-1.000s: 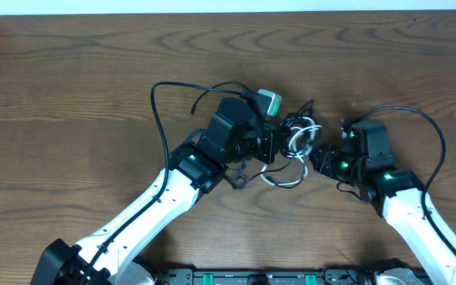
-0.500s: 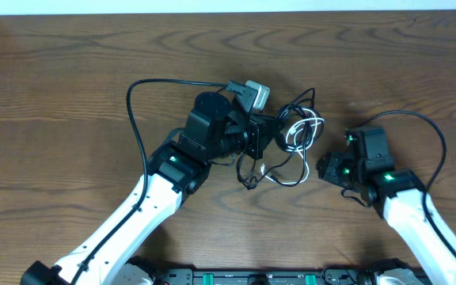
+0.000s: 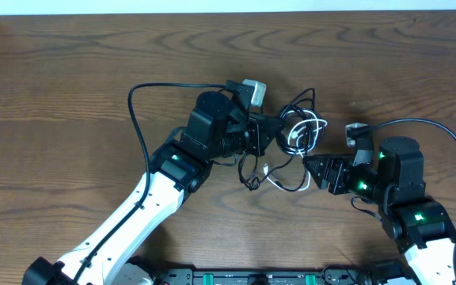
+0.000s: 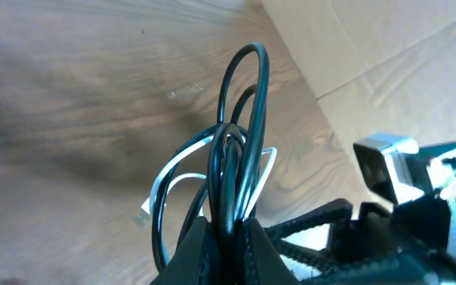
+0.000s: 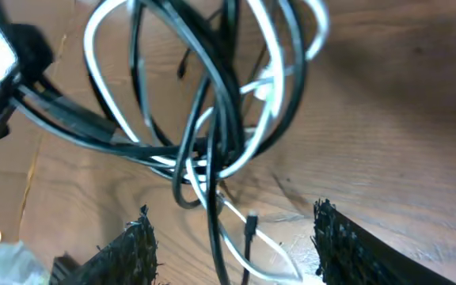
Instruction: Untangle cables
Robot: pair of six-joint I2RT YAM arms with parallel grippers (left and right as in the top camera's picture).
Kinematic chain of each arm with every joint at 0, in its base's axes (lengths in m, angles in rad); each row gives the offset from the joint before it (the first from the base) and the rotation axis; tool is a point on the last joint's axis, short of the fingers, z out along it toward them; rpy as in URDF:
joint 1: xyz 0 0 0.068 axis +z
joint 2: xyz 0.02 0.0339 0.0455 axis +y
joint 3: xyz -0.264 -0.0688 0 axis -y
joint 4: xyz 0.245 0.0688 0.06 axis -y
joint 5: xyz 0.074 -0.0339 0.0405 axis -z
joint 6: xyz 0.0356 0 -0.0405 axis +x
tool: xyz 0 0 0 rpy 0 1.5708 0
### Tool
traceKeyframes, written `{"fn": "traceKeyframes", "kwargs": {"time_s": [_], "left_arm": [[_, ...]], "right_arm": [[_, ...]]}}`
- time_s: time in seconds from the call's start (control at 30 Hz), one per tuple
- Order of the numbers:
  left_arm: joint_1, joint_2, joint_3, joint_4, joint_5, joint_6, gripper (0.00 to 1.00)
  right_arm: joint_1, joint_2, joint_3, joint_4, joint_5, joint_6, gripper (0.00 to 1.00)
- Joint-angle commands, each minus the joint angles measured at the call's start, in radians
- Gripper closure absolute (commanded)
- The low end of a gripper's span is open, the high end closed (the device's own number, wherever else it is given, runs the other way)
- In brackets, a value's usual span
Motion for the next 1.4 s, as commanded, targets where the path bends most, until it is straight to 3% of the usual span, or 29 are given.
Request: {"fn": "traceKeyframes", "kwargs": {"time_s": [0.0, 0.2, 0.3, 0.47, 0.6, 0.73, 0.8, 0.97, 1.13, 1.2, 1.37], "left_arm": [[0.006, 0.006, 0.011, 0.016, 0.032, -0.089, 0.92], [0.006, 0.006, 0.011, 0.067, 0.19, -0.089, 0.92], [0.006, 0.006, 0.011, 0.092, 0.246, -0.089, 0.92], [0.006, 0.006, 0.011, 0.129, 0.378, -0.089, 0.92], [0.006, 0.005, 0.011, 0.286, 0.539, -0.089, 0.92], [0.029, 0.005, 0.011, 0.406, 0.6, -0.088, 0.87], [0.056, 0.005, 0.011, 0.407, 0.581, -0.076, 0.83], [0.145, 0.006, 0.011, 0.383, 0.5, -0.061, 0.83], [0.213, 0.006, 0.011, 0.261, 0.363, -0.059, 0.36], [0.214, 0.006, 0.011, 0.19, 0.34, -0.033, 0.32], [0.208, 0.006, 0.011, 0.019, 0.342, 0.029, 0.3]], "right_arm": [[-0.006, 0.008, 0.003, 0.01, 0.042, 0.008, 0.37], [-0.005, 0.077, 0.002, 0.107, 0.068, 0.255, 0.34], [0.003, 0.128, 0.002, 0.182, 0.046, 0.32, 0.38], [0.006, 0.22, 0.002, 0.187, 0.142, 0.36, 0.72], [0.002, 0.271, 0.002, 0.068, 0.352, 0.367, 0.99], [-0.005, 0.271, 0.002, -0.004, 0.409, 0.357, 0.99], [-0.005, 0.27, 0.002, -0.007, 0.413, 0.323, 0.99], [-0.005, 0.258, 0.003, -0.005, 0.389, 0.208, 0.99], [-0.005, 0.219, 0.003, 0.023, 0.214, 0.034, 0.99], [-0.005, 0.195, 0.003, 0.043, 0.111, -0.035, 0.99], [-0.006, 0.157, 0.003, 0.043, 0.085, -0.067, 0.99]]}}
